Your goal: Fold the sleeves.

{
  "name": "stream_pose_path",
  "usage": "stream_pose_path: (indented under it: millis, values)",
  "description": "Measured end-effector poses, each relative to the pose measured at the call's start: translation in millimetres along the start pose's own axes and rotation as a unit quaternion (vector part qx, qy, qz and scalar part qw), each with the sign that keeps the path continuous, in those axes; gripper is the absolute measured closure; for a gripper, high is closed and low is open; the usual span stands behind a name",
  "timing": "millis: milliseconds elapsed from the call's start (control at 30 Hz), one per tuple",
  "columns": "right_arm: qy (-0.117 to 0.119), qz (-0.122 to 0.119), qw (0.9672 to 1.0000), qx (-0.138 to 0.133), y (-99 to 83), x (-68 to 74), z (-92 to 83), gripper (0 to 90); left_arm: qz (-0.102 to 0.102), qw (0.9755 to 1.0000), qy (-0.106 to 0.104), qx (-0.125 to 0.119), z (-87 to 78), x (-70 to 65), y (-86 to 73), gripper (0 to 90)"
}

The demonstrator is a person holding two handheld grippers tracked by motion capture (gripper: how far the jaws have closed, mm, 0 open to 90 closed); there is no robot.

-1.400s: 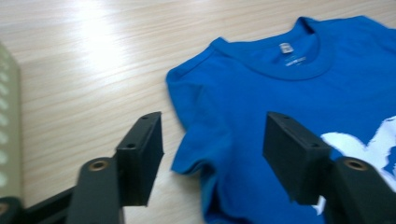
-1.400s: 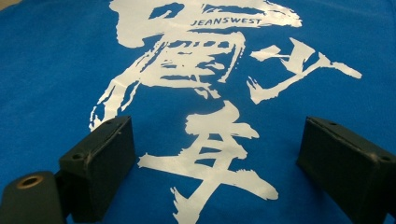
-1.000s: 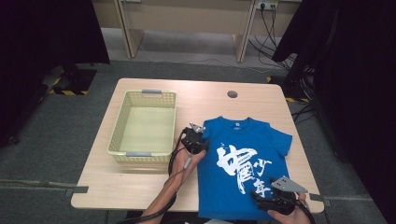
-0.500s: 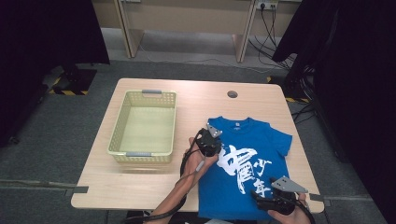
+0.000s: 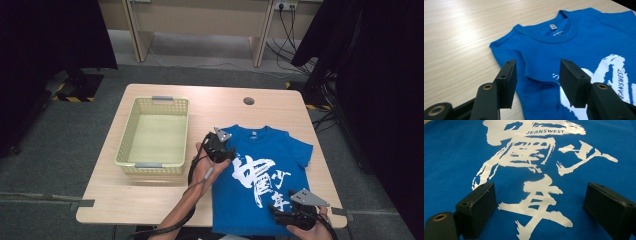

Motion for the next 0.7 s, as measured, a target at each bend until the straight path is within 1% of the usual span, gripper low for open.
stream_pose_path:
  millis: [267,333,400,467,600,700]
  values:
    - [0.0,-0.001,1.0,-0.001,0.0,-0.1,0.1,10.8,-0.013,0.9997,0.018,0.011,2.3,18.5,-10.5,47.2]
    - [0.0,0.0,1.0,0.0,0.0,-0.1,0.0,10.8,-0.016,0.9994,0.027,0.012,3.2,25.0,-12.0,47.2]
    - [0.0,-0.001,1.0,0.0,0.0,-0.1,0.0,10.8,-0.015,0.9992,0.034,0.013,3.1,30.5,-12.5,47.1]
    - [0.001,-0.001,1.0,0.0,0.0,-0.1,0.1,10.8,-0.01,0.9988,0.047,0.012,3.5,35.1,-12.6,47.0]
    - [0.0,-0.001,1.0,0.0,0.0,-0.1,0.2,10.8,-0.007,0.998,0.059,0.023,12.3,39.2,-16.1,45.8]
    - [0.0,0.0,1.0,0.0,0.0,0.0,0.1,10.8,-0.009,0.9979,0.059,0.026,21.8,36.5,-18.2,44.0]
Point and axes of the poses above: each handheld gripper's, and its own axes: z roughly forward along the jaws, y roughly out of its top, x roughly to its left, the point moved 10 cm from there along z, roughly forward along the jaws, and after that the axes turned 7 degrees about -x, right-handed, at the moved point
